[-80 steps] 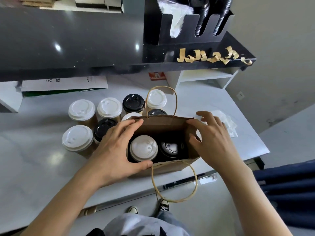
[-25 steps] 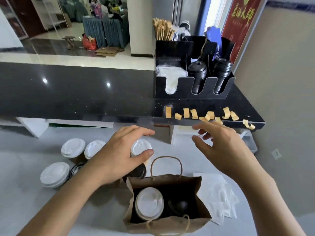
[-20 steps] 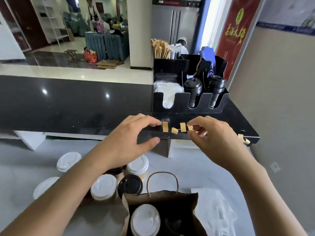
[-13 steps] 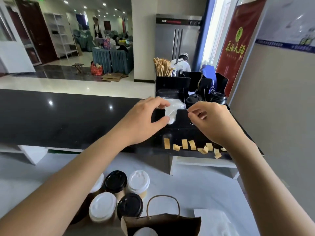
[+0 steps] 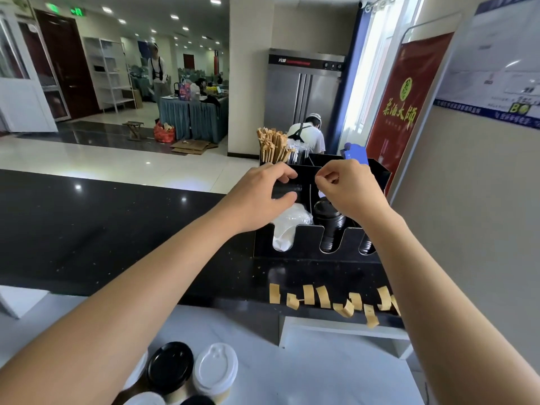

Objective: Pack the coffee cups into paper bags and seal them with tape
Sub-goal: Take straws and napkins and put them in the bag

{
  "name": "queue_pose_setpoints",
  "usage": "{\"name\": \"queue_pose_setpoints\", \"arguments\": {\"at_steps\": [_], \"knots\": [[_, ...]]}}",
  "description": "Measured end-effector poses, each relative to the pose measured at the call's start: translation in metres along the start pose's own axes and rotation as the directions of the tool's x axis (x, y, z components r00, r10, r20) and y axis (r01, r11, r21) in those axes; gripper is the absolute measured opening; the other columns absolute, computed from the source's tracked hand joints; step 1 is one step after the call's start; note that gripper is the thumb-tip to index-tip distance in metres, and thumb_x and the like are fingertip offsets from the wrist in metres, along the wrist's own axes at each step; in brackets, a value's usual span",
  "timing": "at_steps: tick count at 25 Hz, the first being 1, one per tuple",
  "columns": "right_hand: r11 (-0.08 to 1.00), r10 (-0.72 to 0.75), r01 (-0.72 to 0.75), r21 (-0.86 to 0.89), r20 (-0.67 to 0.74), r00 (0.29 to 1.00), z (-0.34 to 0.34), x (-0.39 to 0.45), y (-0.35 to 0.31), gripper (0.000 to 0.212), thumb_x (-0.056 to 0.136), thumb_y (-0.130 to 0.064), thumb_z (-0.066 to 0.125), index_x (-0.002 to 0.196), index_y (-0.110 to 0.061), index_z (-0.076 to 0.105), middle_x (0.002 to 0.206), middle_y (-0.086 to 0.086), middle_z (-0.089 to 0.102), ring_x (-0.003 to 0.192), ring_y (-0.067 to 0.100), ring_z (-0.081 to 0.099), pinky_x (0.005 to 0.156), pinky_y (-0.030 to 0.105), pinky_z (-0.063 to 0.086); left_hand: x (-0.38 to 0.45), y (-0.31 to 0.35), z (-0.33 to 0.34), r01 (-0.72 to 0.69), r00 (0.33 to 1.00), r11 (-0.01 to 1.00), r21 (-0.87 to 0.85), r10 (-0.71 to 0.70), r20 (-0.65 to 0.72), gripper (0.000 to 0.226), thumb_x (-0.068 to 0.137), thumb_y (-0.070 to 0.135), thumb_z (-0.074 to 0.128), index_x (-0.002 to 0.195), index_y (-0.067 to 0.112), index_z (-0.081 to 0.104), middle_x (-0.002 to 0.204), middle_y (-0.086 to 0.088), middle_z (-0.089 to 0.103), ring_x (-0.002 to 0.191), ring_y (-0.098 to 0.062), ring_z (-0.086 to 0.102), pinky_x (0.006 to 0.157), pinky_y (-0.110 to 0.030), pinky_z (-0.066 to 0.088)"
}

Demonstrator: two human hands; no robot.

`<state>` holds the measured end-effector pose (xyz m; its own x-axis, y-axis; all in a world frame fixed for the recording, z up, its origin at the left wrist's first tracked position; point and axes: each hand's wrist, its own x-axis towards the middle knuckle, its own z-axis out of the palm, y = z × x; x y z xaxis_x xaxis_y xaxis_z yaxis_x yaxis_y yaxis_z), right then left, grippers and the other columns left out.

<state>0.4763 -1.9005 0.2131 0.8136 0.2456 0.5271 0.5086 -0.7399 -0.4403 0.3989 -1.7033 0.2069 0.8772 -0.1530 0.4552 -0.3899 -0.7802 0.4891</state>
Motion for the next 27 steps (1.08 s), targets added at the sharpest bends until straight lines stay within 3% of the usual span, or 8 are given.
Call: {"name": "queue_pose_setpoints", "arguments": {"at_steps": [5, 8, 12, 15, 18, 23, 27], "knots": [[0.998, 0.067, -0.066, 0.009, -0.025, 0.997, 0.023, 0.049, 0.013, 0.015, 0.091, -0.019, 0.064, 0.094, -0.018, 0.078, 0.081, -0.004, 0.072, 0.088, 0.022, 0.07, 0.082, 0.044, 0.059, 0.031, -0.025, 0.01, 0.044, 0.999, 0.999, -0.002, -0.044, -0.026, 0.039, 0.098, 0.03, 0.062, 0.135, 0.023, 0.056, 0.125, 0.005, 0.06, 0.12, -0.014, 0.052, 0.099, -0.029, 0.041], [0.994, 0.107, -0.107, -0.009, -0.046, 0.993, 0.039, 0.077, 0.017, 0.017, 0.091, -0.02, 0.063, 0.096, -0.018, 0.079, 0.09, 0.0, 0.076, 0.091, 0.024, 0.069, 0.08, 0.039, 0.059, 0.041, -0.04, 0.014, 0.069, 0.997, 0.998, -0.007, -0.069, -0.044, 0.037, 0.097, 0.03, 0.063, 0.133, 0.023, 0.057, 0.123, 0.005, 0.061, 0.118, -0.015, 0.054, 0.101, -0.034, 0.045], [0.992, 0.113, -0.112, -0.059, 0.005, 0.994, 0.06, 0.109, 0.023, 0.02, 0.09, -0.019, 0.062, 0.1, -0.018, 0.08, 0.098, 0.0, 0.077, 0.091, 0.025, 0.068, 0.072, 0.032, 0.053, 0.045, -0.054, 0.02, 0.088, 0.995, 0.996, -0.026, -0.089, -0.044, 0.036, 0.098, 0.029, 0.062, 0.133, 0.023, 0.057, 0.122, 0.006, 0.061, 0.117, -0.015, 0.053, 0.097, -0.03, 0.043], [0.987, 0.096, -0.088, -0.134, 0.059, 0.994, 0.076, 0.128, 0.026, 0.019, 0.09, -0.018, 0.063, 0.098, -0.015, 0.079, 0.092, 0.0, 0.074, 0.085, 0.025, 0.064, 0.07, 0.033, 0.053, 0.046, -0.062, 0.024, 0.1, 0.994, 0.994, -0.038, -0.101, -0.038, 0.036, 0.099, 0.03, 0.062, 0.134, 0.025, 0.056, 0.124, 0.006, 0.061, 0.119, -0.014, 0.053, 0.093, -0.025, 0.039], [0.971, 0.128, -0.095, -0.219, 0.14, 0.982, 0.086, 0.148, 0.028, 0.018, 0.089, -0.026, 0.07, 0.097, -0.01, 0.077, 0.09, 0.008, 0.074, 0.083, 0.029, 0.067, 0.074, 0.04, 0.06, 0.045, -0.067, 0.025, 0.103, 0.994, 0.994, -0.043, -0.105, -0.029, 0.036, 0.099, 0.031, 0.061, 0.135, 0.025, 0.056, 0.125, 0.006, 0.061, 0.12, -0.014, 0.051, 0.093, -0.026, 0.037], [0.958, 0.203, -0.155, -0.241, 0.187, 0.961, 0.096, 0.168, 0.029, 0.026, 0.084, -0.035, 0.077, 0.09, -0.01, 0.072, 0.085, 0.011, 0.069, 0.088, 0.032, 0.067, 0.077, 0.038, 0.056, 0.045, -0.074, 0.023, 0.111, 0.993, 0.993, -0.041, -0.113, -0.028, 0.036, 0.1, 0.031, 0.06, 0.136, 0.027, 0.055, 0.127, 0.007, 0.06, 0.121, -0.014, 0.048, 0.092, -0.026, 0.035], [0.955, 0.267, -0.229, -0.188, 0.214, 0.939, 0.103, 0.171, 0.028, 0.014, 0.084, -0.025, 0.072, 0.073, -0.023, 0.064, 0.082, 0.002, 0.061, 0.103, 0.031, 0.064, 0.099, 0.045, 0.053, 0.047, -0.076, 0.026, 0.104, 0.994, 0.993, -0.052, -0.106, -0.031, 0.036, 0.1, 0.03, 0.06, 0.135, 0.027, 0.055, 0.126, 0.007, 0.061, 0.121, -0.015, 0.048, 0.091, -0.026, 0.035]]}}
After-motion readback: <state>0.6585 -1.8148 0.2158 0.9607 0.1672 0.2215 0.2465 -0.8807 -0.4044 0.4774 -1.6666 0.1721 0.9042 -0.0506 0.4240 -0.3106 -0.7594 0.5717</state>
